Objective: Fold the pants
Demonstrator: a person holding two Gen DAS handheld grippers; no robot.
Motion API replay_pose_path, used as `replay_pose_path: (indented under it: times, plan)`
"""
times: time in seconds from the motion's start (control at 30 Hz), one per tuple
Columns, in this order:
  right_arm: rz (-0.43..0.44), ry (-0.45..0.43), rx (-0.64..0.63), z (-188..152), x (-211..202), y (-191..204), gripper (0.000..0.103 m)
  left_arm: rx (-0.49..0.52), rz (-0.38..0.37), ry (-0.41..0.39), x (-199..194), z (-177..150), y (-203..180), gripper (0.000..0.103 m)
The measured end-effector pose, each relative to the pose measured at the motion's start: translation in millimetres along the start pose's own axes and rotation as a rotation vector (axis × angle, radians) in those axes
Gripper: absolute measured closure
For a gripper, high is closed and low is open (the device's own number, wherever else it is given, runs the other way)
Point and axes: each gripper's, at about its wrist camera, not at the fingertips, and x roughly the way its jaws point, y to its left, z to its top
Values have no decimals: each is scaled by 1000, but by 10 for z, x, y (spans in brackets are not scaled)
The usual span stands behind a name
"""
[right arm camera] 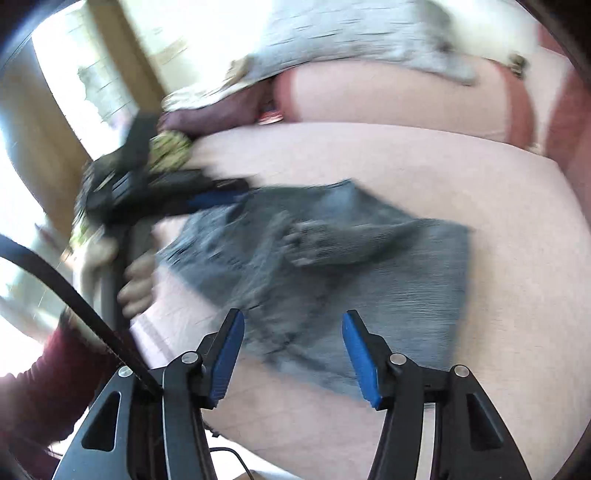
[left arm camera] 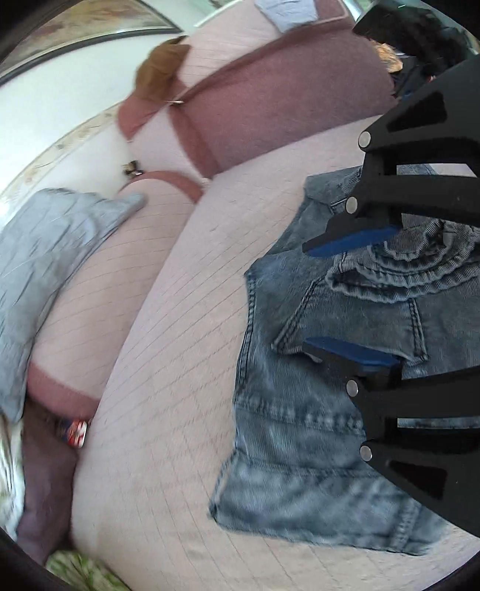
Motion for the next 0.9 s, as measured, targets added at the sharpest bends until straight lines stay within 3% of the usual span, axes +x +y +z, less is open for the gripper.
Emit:
replay_pose_path:
  times: [0.1, 0.27, 0.43, 0.53, 0.6, 0.77, 0.83, 0.9]
  plan:
    - [-22, 57, 22, 110, 220, -26, 54, -35, -14, 7, 40, -39, 138, 58]
    - [2, 173, -59, 409, 968, 371, 56, -87, -15, 16, 11, -142, 413, 58]
    - [138, 341, -110, 665, 1612, 640, 51, -108, -25, -33, -228, -230, 554, 58]
    - [120, 300, -120, 695, 1414, 697, 51, -111, -11, -68, -345, -273, 642, 58]
    - [123, 257, -120, 628, 1156, 718, 46, -115, -21, -75, -367, -270, 691, 57]
    - [68, 263, -161, 271, 915, 828, 43, -119, -35, -53, -294, -284, 714, 57]
    - [1, 261, -173, 187, 986, 815, 52, -105, -26, -48, -278, -307, 677, 57]
    - [17, 312, -114, 110, 1152, 705, 80, -81, 0, -53, -282, -335, 629, 57]
